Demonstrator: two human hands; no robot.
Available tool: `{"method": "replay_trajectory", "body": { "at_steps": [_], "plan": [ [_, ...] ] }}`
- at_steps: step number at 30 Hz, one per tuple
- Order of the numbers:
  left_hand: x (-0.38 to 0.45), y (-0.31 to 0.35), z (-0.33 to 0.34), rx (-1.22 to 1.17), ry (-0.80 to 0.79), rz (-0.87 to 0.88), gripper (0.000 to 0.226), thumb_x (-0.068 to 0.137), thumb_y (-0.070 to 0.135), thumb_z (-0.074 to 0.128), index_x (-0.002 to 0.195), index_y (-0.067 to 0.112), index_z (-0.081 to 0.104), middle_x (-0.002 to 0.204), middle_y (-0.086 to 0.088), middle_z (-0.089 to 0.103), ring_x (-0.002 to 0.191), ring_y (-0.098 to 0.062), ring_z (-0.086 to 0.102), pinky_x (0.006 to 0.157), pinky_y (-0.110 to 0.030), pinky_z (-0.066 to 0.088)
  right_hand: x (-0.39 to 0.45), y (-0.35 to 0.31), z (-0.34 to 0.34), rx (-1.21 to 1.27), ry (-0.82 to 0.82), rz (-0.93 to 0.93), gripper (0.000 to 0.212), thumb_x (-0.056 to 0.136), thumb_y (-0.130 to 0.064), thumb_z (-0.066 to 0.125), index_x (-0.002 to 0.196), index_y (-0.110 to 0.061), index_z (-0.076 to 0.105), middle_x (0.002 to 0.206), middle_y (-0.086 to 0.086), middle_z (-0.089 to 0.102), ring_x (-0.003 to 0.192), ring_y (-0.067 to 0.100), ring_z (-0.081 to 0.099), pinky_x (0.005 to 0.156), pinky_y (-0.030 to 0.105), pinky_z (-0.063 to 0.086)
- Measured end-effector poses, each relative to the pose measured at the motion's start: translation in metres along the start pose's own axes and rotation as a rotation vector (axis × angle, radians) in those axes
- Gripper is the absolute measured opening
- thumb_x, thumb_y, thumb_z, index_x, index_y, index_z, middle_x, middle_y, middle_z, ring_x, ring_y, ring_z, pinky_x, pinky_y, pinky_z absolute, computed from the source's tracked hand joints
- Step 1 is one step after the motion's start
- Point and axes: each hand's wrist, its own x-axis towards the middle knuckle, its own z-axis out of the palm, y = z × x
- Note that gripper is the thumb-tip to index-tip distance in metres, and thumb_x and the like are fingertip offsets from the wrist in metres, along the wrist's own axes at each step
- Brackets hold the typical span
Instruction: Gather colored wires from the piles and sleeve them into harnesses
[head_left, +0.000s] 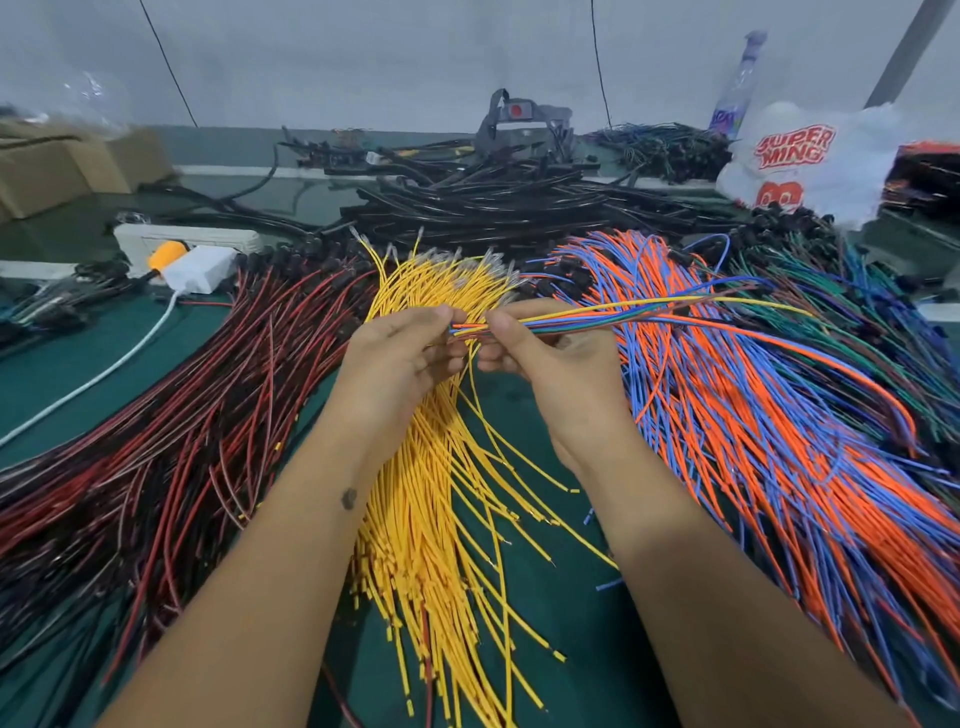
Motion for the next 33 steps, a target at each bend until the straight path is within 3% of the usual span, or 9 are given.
{"method": "replay_trajectory", "body": {
  "at_steps": [5, 9, 15, 20, 26, 33],
  "plan": [
    [0.0001, 0.0019, -0.0039, -0.147, -0.072, -0.088, 0.025, 0.090, 0.011, 0.059, 0.073, 0.013, 0.077, 0.071, -0.002, 0.070, 0.066, -0.009, 0.067, 0.061, -0.016, 0.053, -0.0016, -0.0002, -0.0006, 0.052, 0.008, -0.004, 0.012, 0.089, 0.001, 0.064, 0.082, -0.008, 0.068, 0.070, 0.009, 0.067, 0.063, 0.016, 0.066, 0.065, 0.027, 0.058],
    [0.0000, 0.0019, -0.0026, -0.243, -0.135, -0.121, 0.014, 0.079, 0.013, 0.063, 0.078, 0.011, 0.077, 0.078, -0.003, 0.072, 0.073, -0.009, 0.069, 0.065, -0.014, 0.053, -0.0011, -0.0017, -0.0025, 0.122, 0.039, -0.002, 0.008, 0.090, 0.001, 0.062, 0.085, -0.003, 0.067, 0.072, 0.011, 0.066, 0.063, 0.016, 0.063, 0.065, 0.027, 0.056],
    [0.0005, 0.0025, -0.0040, -0.229, -0.121, -0.115, 0.018, 0.074, 0.004, 0.064, 0.091, 0.005, 0.071, 0.079, -0.004, 0.073, 0.072, -0.009, 0.070, 0.062, -0.012, 0.053, -0.0005, -0.0027, -0.0060, 0.136, 0.064, 0.011, 0.006, 0.091, -0.001, 0.062, 0.088, -0.002, 0.067, 0.073, 0.010, 0.067, 0.065, 0.016, 0.064, 0.067, 0.028, 0.057],
    [-0.0020, 0.0032, -0.0029, -0.094, -0.085, 0.036, 0.019, 0.074, 0.000, 0.066, 0.092, 0.007, 0.070, 0.077, -0.002, 0.073, 0.072, -0.011, 0.070, 0.065, -0.016, 0.054, -0.0004, -0.0017, -0.0054, 0.134, 0.090, 0.010, 0.006, 0.091, 0.000, 0.061, 0.091, 0.000, 0.067, 0.076, 0.014, 0.067, 0.065, 0.016, 0.064, 0.067, 0.029, 0.057],
    [-0.0025, 0.0046, -0.0063, 0.049, -0.077, 0.199, 0.033, 0.078, -0.003, 0.070, 0.097, 0.025, 0.071, 0.082, 0.003, 0.071, 0.079, -0.012, 0.065, 0.073, -0.025, 0.055, 0.0009, -0.0001, -0.0033, 0.158, 0.098, 0.013, 0.006, 0.091, 0.000, 0.061, 0.089, 0.001, 0.066, 0.074, 0.013, 0.066, 0.062, 0.015, 0.063, 0.064, 0.027, 0.057],
    [-0.0044, 0.0041, -0.0007, 0.316, -0.042, 0.409, 0.043, 0.072, -0.005, 0.077, 0.101, 0.026, 0.066, 0.080, 0.005, 0.067, 0.079, -0.008, 0.062, 0.078, -0.022, 0.050, 0.0010, 0.0016, -0.0041, 0.180, 0.106, 0.020, 0.006, 0.092, -0.001, 0.060, 0.091, 0.001, 0.065, 0.074, 0.012, 0.067, 0.061, 0.014, 0.064, 0.063, 0.027, 0.056]
  ]
}}
